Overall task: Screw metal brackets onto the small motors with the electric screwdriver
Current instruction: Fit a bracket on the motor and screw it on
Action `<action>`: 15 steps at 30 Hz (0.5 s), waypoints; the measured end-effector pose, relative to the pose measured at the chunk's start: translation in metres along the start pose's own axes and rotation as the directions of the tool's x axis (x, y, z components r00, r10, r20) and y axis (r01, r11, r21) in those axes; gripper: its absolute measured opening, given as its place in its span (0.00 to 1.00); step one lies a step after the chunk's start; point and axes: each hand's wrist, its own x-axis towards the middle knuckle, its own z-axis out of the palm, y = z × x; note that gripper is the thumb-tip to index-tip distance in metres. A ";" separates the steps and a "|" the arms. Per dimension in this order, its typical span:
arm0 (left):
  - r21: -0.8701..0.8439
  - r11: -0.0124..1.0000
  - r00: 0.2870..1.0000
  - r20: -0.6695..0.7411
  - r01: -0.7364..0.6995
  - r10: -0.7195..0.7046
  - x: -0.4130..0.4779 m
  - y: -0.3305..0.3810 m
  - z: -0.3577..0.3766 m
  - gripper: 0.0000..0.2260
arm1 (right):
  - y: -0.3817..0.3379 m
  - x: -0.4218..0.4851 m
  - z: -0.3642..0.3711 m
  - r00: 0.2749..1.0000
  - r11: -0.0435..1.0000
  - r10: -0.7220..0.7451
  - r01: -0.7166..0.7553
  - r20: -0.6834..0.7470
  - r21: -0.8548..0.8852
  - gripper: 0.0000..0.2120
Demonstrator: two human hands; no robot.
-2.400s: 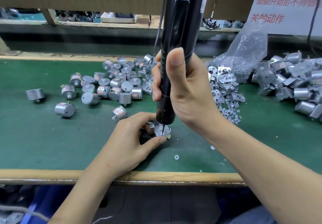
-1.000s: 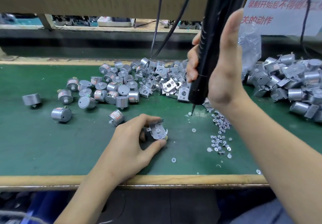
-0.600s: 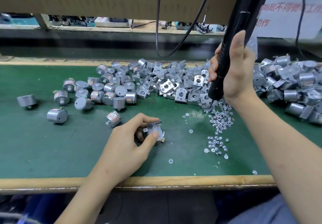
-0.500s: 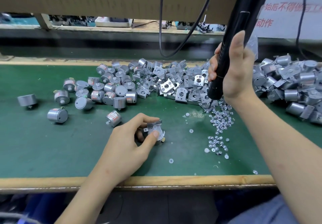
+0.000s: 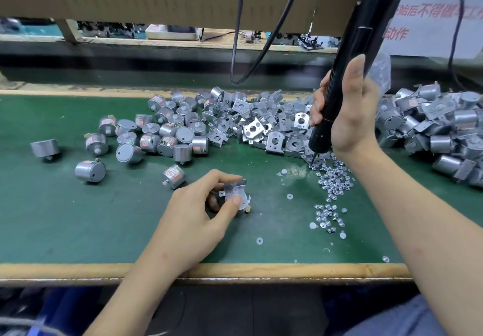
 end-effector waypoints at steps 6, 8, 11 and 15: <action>0.024 1.000 1.000 0.017 -0.014 0.013 0.000 0.000 0.000 0.12 | 0.002 0.000 0.001 1.000 1.000 0.008 -0.008 -0.008 -0.010 0.34; 0.062 0.998 0.999 0.035 -0.020 0.018 -0.001 0.001 -0.001 0.17 | 0.002 0.000 0.001 1.000 1.000 0.013 -0.013 -0.012 -0.012 0.34; 0.108 0.994 0.998 0.050 -0.028 0.023 0.001 0.001 -0.001 0.20 | 0.002 0.000 0.001 1.000 1.000 0.015 -0.015 -0.017 -0.012 0.35; 0.103 0.994 0.998 0.052 -0.036 0.031 0.002 -0.001 -0.001 0.20 | 0.002 0.000 0.002 1.000 1.000 0.017 -0.018 -0.025 -0.018 0.36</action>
